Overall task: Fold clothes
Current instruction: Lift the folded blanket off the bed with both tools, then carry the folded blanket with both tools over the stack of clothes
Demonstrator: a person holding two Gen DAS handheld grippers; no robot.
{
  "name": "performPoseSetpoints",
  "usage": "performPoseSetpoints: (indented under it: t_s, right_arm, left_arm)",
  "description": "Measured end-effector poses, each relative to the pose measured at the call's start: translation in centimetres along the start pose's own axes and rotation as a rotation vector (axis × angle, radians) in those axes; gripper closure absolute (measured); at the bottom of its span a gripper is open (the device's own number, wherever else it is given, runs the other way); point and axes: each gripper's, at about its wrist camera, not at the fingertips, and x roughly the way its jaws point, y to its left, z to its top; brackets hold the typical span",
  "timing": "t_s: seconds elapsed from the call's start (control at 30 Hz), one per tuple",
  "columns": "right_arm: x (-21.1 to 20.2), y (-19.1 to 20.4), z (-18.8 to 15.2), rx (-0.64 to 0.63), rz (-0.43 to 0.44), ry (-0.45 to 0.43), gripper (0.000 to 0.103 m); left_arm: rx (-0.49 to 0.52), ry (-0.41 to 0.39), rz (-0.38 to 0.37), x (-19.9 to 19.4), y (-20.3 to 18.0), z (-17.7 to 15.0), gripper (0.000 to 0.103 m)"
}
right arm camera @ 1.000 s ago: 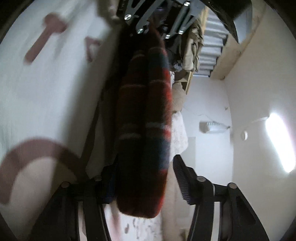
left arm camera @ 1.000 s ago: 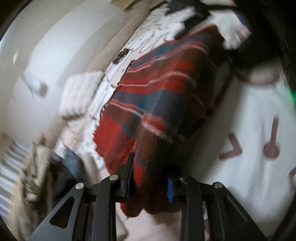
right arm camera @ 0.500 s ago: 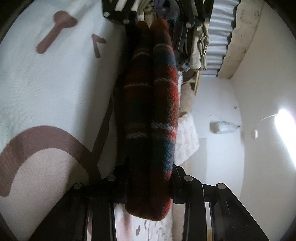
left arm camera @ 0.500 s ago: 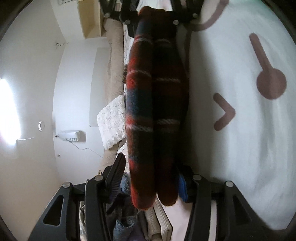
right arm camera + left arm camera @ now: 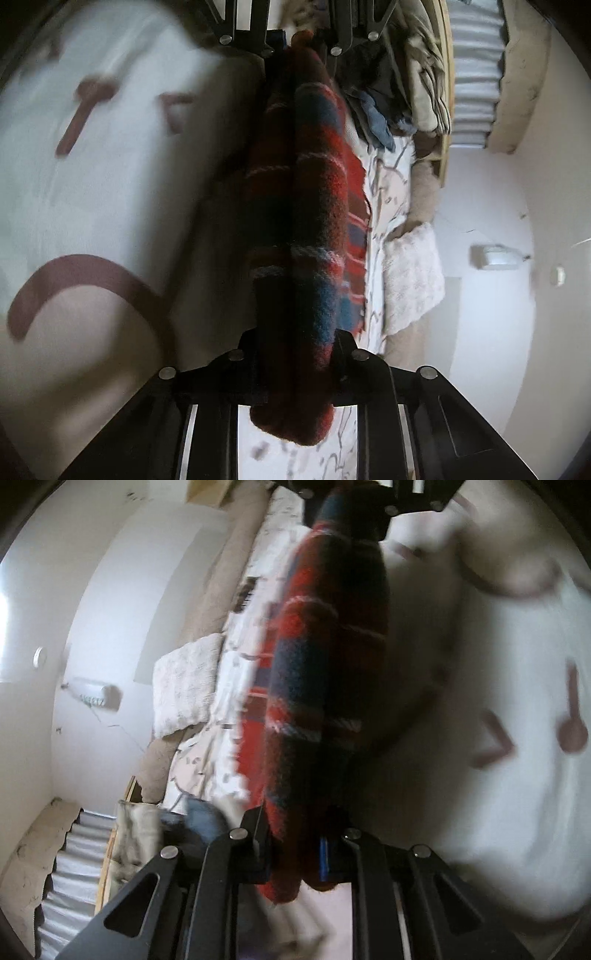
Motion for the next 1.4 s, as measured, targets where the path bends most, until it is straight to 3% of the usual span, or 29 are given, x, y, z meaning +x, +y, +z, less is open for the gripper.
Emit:
performPoseSetpoints:
  t_s: [0.07,0.13,0.23,0.4,0.57,0.77,1.0,1.13,1.27,1.4]
  right_arm:
    - [-0.5,-5.3,0.5,0.066,0.085,0.033,0.083]
    - [-0.8,-11.4,1.5,0.11,0.104,0.06,0.083]
    - [-1.8,-21.4,3.2,0.192,0.033,0.091,0.083]
    - [-3.8,-34.2,8.0,0.343,-0.115,0.08,0.083]
    - [-5.1,-41.7,14.1,0.442,-0.226,-0.02,0.083]
    - [-2.6,-44.9,20.9,0.544,-0.197,-0.122,0.083]
    - [1.7,-46.3,26.4,0.635,-0.079,-0.18,0.083]
    - [2.2,-46.3,27.1,0.645,-0.126,-0.19,0.083]
    - [0.9,-47.2,26.9,0.689,-0.174,-0.217,0.083]
    - [1.5,-45.0,27.0,0.657,-0.126,-0.206,0.083]
  left_arm:
    - [-0.057,0.007,0.015,0.0,5.2,0.9,0.086]
    - [-0.118,0.014,0.055,0.1,11.0,1.7,0.086]
    - [-0.191,0.021,0.177,0.7,20.1,1.9,0.085]
    - [-0.468,0.013,0.275,-0.7,33.4,-0.5,0.085]
    - [-0.569,0.048,0.442,-1.2,41.5,-4.4,0.084]
    - [-0.599,0.173,0.558,1.8,45.5,-10.0,0.081]
    - [-0.579,0.216,0.657,4.2,46.4,-12.5,0.081]
    - [-0.565,0.237,0.714,5.5,46.8,-13.8,0.081]
    - [-0.525,0.194,0.804,5.0,46.4,-13.0,0.08]
    - [-0.437,0.243,0.715,6.7,43.1,-14.3,0.079]
